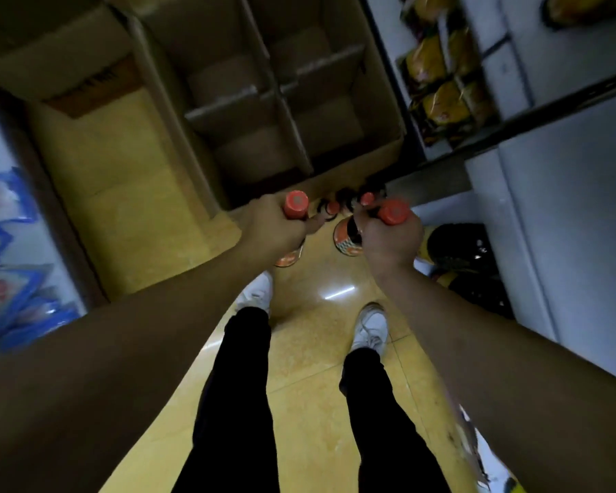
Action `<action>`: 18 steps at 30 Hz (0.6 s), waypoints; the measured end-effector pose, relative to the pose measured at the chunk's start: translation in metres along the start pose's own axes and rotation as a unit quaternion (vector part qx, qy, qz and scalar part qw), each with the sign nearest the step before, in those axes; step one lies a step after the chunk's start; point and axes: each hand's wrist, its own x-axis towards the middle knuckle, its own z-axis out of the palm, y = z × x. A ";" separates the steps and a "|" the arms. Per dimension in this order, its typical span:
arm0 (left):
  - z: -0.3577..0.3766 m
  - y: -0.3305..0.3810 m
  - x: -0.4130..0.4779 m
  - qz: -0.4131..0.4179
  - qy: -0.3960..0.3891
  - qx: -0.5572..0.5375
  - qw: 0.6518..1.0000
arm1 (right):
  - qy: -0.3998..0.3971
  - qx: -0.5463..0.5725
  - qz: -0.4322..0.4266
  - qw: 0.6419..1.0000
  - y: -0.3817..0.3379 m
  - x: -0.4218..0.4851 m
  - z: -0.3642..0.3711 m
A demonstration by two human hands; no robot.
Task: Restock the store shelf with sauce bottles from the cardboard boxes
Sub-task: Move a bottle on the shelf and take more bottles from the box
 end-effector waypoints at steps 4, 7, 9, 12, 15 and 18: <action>-0.067 0.069 -0.045 0.010 0.010 -0.056 0.998 | -0.044 0.009 -0.008 0.999 -0.087 -0.035 -0.043; -0.118 0.129 -0.078 0.017 0.011 -0.099 0.995 | -0.030 0.006 -0.080 0.996 -0.152 -0.060 -0.070; -0.150 0.172 -0.102 0.037 0.012 -0.129 0.991 | -0.019 0.011 -0.122 0.992 -0.200 -0.074 -0.088; -0.194 0.235 -0.141 0.091 0.030 -0.152 0.984 | -0.006 0.027 -0.176 0.984 -0.270 -0.096 -0.122; -0.232 0.298 -0.182 0.157 0.059 -0.179 0.969 | 0.023 0.042 -0.244 0.968 -0.341 -0.120 -0.161; -0.264 0.359 -0.229 0.229 0.078 -0.172 0.955 | 0.059 0.063 -0.292 0.953 -0.407 -0.145 -0.201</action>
